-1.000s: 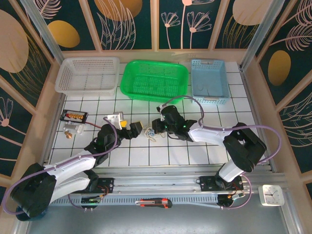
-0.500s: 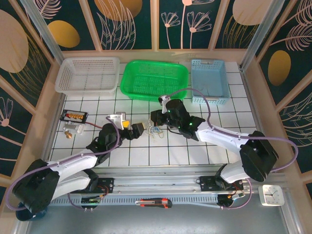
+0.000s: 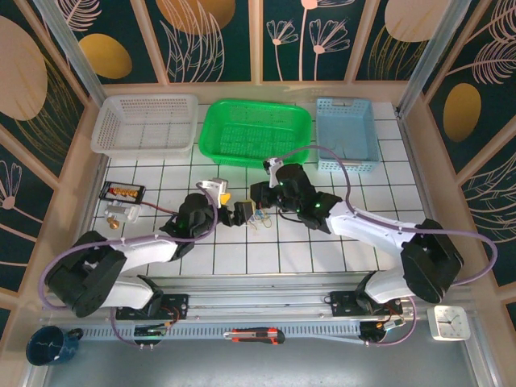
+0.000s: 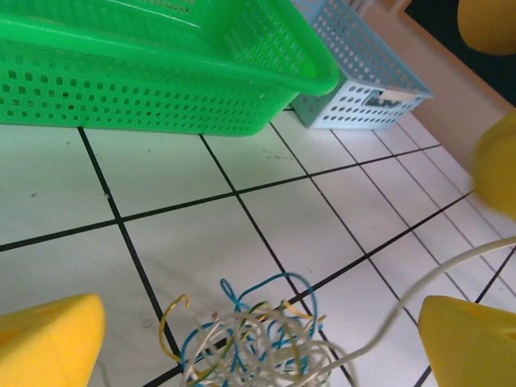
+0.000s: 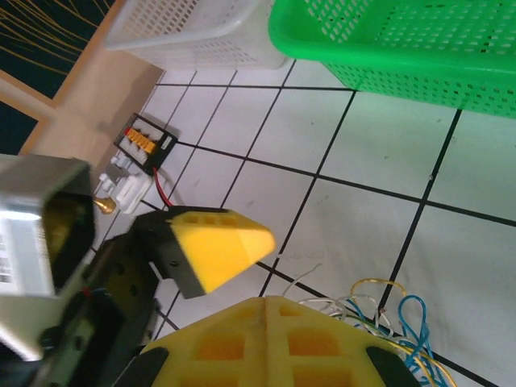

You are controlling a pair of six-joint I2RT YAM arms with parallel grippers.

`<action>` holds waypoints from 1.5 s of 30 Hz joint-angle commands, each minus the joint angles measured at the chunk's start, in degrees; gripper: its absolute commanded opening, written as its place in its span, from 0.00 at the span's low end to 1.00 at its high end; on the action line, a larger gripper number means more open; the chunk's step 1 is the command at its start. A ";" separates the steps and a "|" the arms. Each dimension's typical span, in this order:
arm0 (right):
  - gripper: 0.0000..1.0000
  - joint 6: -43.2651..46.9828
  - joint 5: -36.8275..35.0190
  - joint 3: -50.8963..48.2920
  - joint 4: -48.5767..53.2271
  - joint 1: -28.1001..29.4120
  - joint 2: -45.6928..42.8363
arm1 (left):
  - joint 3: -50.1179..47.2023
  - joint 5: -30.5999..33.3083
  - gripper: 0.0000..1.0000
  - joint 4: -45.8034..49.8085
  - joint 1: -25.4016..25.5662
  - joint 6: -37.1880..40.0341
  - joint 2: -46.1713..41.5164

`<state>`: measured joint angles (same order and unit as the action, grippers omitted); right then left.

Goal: Untangle the cables

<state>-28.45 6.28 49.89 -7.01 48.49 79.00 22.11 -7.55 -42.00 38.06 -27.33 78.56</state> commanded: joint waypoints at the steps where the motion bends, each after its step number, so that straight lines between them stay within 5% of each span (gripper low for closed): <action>1: 0.00 -0.42 1.13 2.13 -0.33 0.12 -2.99 | 0.66 -1.09 0.99 -6.23 0.58 2.80 2.69; 17: 0.00 -2.31 4.06 3.75 -1.11 0.20 -4.96 | 4.66 0.59 0.99 -10.57 0.69 1.67 8.52; 25: 0.00 -1.27 5.29 8.57 -0.28 -0.62 -6.87 | 3.41 -0.71 0.84 -11.69 0.65 0.58 12.85; 45: 0.00 -2.35 9.68 16.97 -4.49 -11.99 -14.75 | -0.84 -0.89 0.79 -14.69 0.69 -0.97 14.42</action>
<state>-30.41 14.68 64.47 -8.03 37.78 65.80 21.93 -7.33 -54.00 38.39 -27.66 92.75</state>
